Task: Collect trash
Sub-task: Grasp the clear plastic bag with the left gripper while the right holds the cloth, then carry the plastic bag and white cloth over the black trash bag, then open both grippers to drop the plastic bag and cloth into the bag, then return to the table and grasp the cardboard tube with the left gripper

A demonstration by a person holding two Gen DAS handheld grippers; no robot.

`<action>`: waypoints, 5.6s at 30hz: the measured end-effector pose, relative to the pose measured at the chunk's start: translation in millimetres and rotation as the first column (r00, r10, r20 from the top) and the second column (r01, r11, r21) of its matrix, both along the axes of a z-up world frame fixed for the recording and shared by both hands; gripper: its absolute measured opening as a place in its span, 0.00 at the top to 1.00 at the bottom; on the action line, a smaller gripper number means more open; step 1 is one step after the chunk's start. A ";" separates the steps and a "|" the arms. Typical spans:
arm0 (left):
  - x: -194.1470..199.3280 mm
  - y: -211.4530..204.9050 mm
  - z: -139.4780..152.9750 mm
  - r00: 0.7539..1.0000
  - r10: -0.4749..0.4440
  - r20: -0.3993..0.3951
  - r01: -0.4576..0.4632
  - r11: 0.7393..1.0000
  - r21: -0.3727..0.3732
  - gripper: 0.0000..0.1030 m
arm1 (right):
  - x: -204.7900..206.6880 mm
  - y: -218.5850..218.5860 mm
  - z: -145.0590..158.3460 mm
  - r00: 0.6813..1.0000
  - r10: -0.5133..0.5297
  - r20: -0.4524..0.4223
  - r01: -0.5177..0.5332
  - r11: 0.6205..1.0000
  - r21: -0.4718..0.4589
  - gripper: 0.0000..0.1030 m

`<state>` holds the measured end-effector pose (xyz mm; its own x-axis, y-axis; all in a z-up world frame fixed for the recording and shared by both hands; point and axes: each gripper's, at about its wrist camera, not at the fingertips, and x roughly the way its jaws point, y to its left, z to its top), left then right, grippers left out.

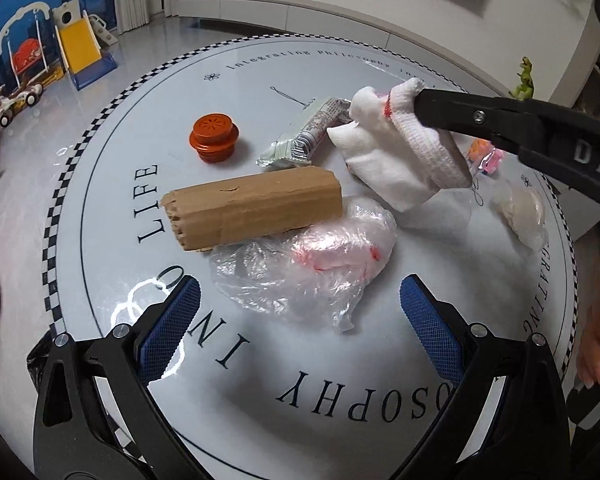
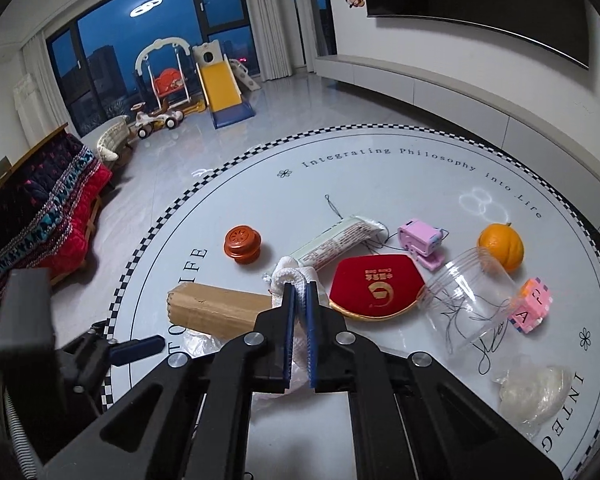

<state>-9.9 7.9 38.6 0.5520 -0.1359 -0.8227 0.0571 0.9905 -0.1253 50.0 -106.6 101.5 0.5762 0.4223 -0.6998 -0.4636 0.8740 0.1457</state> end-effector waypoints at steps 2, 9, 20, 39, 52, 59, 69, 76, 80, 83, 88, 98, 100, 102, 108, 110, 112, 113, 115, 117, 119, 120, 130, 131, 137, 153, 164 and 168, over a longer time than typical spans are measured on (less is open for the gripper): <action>5.8 -5.3 -4.0 1.000 0.002 -0.002 -0.002 1.000 -0.012 0.06 | 0.5 -5.4 0.9 1.000 -0.004 0.000 0.004 1.000 0.010 0.94; 21.8 -21.8 -19.6 1.000 -0.004 0.003 0.004 1.000 0.021 0.09 | 2.2 -17.6 -2.5 1.000 -0.011 -0.018 0.012 0.999 0.039 0.94; -2.9 -16.4 -14.6 0.999 -0.035 0.005 0.035 0.999 -0.016 0.45 | -13.2 -18.2 -1.5 1.000 -0.015 -0.025 0.016 0.999 0.047 0.94; -97.5 34.8 15.8 0.996 0.024 0.086 -0.025 1.000 0.012 0.45 | -84.5 18.2 8.9 1.000 0.020 -0.018 -0.019 0.996 0.086 0.94; -159.4 106.7 24.6 0.977 0.174 0.126 -0.177 0.984 0.017 0.45 | -130.6 87.5 24.1 0.986 0.167 0.016 -0.168 0.982 0.082 0.94; -191.6 147.1 17.5 0.954 0.274 0.124 -0.280 0.960 0.033 0.45 | -160.9 129.9 16.8 0.963 0.271 0.002 -0.271 0.961 0.059 0.94; -230.3 205.9 -3.3 0.900 0.426 0.090 -0.430 0.903 0.021 0.44 | -207.5 194.1 -13.8 0.904 0.423 -0.059 -0.422 0.906 0.025 0.94; -250.6 246.1 -25.5 0.837 0.545 0.046 -0.547 0.836 0.049 0.37 | -224.3 230.5 -40.5 0.855 0.501 -0.136 -0.504 0.864 0.017 0.93; -260.1 265.3 -40.0 0.785 0.618 0.024 -0.618 0.781 0.091 0.06 | -225.7 242.3 -59.4 0.840 0.502 -0.207 -0.510 0.860 0.013 0.38; -266.5 276.5 -50.1 0.762 0.648 -0.014 -0.646 0.761 0.066 0.06 | -226.3 237.0 -60.5 0.847 0.495 -0.192 -0.501 0.865 0.022 0.33; -262.2 272.5 -52.1 0.768 0.639 -0.034 -0.637 0.769 0.058 0.06 | -220.7 222.2 -58.0 0.864 0.471 -0.180 -0.476 0.879 0.014 0.33; -230.2 230.3 -36.0 0.850 0.527 -0.007 -0.525 0.849 0.064 0.06 | -202.7 181.6 -44.6 0.920 0.372 -0.127 -0.370 0.928 0.036 0.30; -219.9 218.9 -31.5 0.871 0.491 0.001 -0.490 0.869 0.071 0.06 | -196.0 170.3 -40.6 0.931 0.347 -0.117 -0.345 0.938 0.040 0.29; -210.0 206.8 -27.0 0.888 0.459 0.009 -0.458 0.885 0.081 0.06 | -187.9 158.4 -36.4 0.942 0.318 -0.108 -0.315 0.948 0.039 0.29; -176.1 170.0 -8.9 0.932 0.359 0.040 -0.361 0.926 0.113 0.06 | -167.0 125.9 -31.5 0.966 0.241 -0.092 -0.241 0.970 0.013 0.29; -163.6 157.1 -1.5 0.945 0.322 0.054 -0.326 0.937 0.128 0.06 | -159.3 112.7 -29.7 0.975 0.209 -0.080 -0.210 0.978 -0.002 0.29; -152.0 144.8 4.5 0.956 0.285 0.064 -0.291 0.946 0.140 0.06 | -150.6 99.1 -28.5 0.981 0.178 -0.081 -0.179 0.984 -0.005 0.29; -146.1 138.5 6.8 0.961 0.266 0.068 -0.274 0.951 0.146 0.06 | -146.8 92.6 -28.2 0.984 0.159 -0.082 -0.160 0.987 -0.006 0.29; -134.6 126.3 11.1 0.971 0.229 0.074 -0.238 0.958 0.157 0.06 | -137.1 78.1 -27.6 0.989 0.119 -0.089 -0.121 0.993 -0.010 0.29; -122.8 114.1 14.4 0.978 0.196 0.076 -0.206 0.965 0.164 0.06 | -128.6 64.6 -27.8 0.992 0.080 -0.097 -0.082 0.996 -0.016 0.29; -111.9 102.4 16.7 0.984 0.160 0.076 -0.171 0.971 0.169 0.06 | -118.7 49.1 -28.8 0.993 0.039 -0.115 -0.041 0.999 -0.015 0.29; -106.8 96.4 17.4 0.987 0.143 0.076 -0.155 0.973 0.174 0.06 | -112.7 40.2 -30.2 0.991 0.015 -0.130 -0.017 1.000 -0.011 0.29; -58.0 58.7 29.7 0.994 0.004 0.107 -0.028 0.973 0.229 0.06 | -68.9 -26.8 -53.2 0.940 -0.185 -0.288 0.201 0.979 0.024 0.29; -53.5 56.2 31.5 0.994 -0.010 0.112 -0.017 0.972 0.235 0.06 | -64.2 -32.7 -57.5 0.928 -0.203 -0.314 0.226 0.973 0.039 0.29; -23.4 42.0 40.2 0.987 -0.097 0.126 0.061 0.964 0.260 0.06 | -42.7 -48.8 -74.1 0.876 -0.286 -0.388 0.325 0.945 0.038 0.29; 64.7 -2.6 12.7 0.931 -0.363 -0.039 0.358 0.886 0.294 0.06 | 22.4 -65.0 -87.6 0.773 -0.372 -0.513 0.465 0.883 0.061 0.34; 80.2 -10.7 -24.7 0.925 -0.333 -0.182 0.374 0.879 0.296 0.16 | 41.8 -62.2 -86.9 0.776 -0.376 -0.507 0.468 0.881 0.063 0.53; 85.7 0.9 -26.7 0.937 -0.270 -0.221 0.319 0.920 0.226 0.32 | 39.5 -59.4 -86.5 0.791 -0.360 -0.495 0.450 0.890 0.072 0.58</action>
<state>75.8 8.8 12.0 0.3565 -0.0419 -0.9334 0.3513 0.9317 0.0924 89.5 -166.1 15.0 0.3557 0.3641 -0.8607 0.0871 0.9040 0.4185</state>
